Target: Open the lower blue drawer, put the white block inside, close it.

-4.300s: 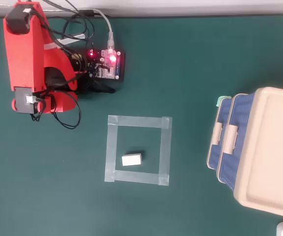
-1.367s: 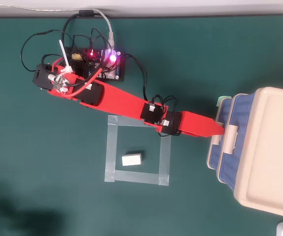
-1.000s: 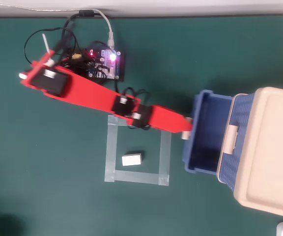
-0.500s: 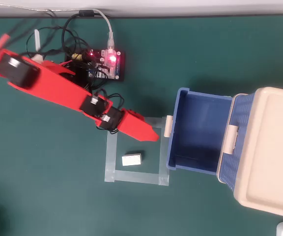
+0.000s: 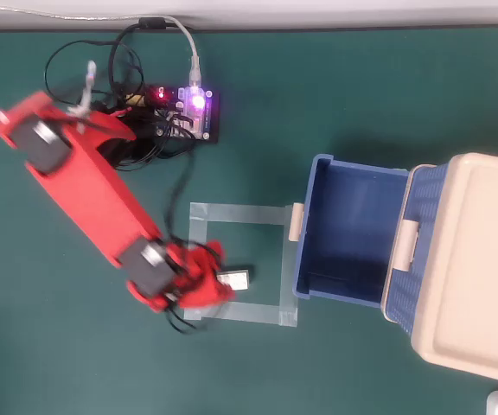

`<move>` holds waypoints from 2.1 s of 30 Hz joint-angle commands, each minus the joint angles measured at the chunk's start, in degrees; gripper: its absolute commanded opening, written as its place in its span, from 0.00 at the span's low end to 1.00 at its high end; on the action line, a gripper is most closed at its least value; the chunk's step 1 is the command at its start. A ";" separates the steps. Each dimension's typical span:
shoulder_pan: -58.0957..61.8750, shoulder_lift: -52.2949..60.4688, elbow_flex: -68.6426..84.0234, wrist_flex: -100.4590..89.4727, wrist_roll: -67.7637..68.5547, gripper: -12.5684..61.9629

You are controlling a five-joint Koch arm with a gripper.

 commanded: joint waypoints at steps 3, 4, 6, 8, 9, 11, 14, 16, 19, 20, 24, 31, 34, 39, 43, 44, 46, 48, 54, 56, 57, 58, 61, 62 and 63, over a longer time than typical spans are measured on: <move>1.67 -12.22 -16.08 7.47 8.53 0.62; 2.02 -13.71 -17.93 8.70 8.53 0.62; 2.46 -16.35 -20.04 9.49 8.53 0.62; 3.34 -18.19 -20.21 9.58 8.61 0.62; 4.31 -18.72 -20.13 9.84 8.96 0.62; 5.71 -19.42 -19.95 9.67 9.58 0.62; 5.89 -21.88 -19.95 9.40 10.90 0.62; 5.98 -23.47 -20.04 9.23 11.25 0.62; 5.98 -25.58 -20.13 9.14 11.43 0.62; 5.98 -25.93 -20.13 9.23 11.43 0.62; 5.71 -26.54 -19.69 9.84 11.51 0.55; 5.45 -27.25 -20.13 9.58 9.23 0.09; 5.63 -27.25 -19.86 9.67 6.68 0.06; 5.54 -26.10 -20.04 10.37 6.15 0.06; 5.45 -13.97 -20.74 19.69 3.52 0.06; 5.36 -10.37 -20.74 21.71 1.93 0.06; 5.19 -3.60 -20.65 24.87 -1.41 0.06; 4.13 0.62 -20.65 25.31 -2.46 0.06; -13.18 3.34 -24.26 21.36 -2.11 0.06; -18.63 1.49 -26.89 16.52 -2.02 0.06; -21.45 -1.14 -28.21 12.48 -1.85 0.06; -23.20 -3.25 -29.62 9.23 -1.76 0.06; -24.79 -9.58 -35.07 2.55 -2.02 0.06; -24.79 -11.34 -36.91 2.02 -2.02 0.06; -24.79 -13.45 -38.94 2.11 -1.93 0.06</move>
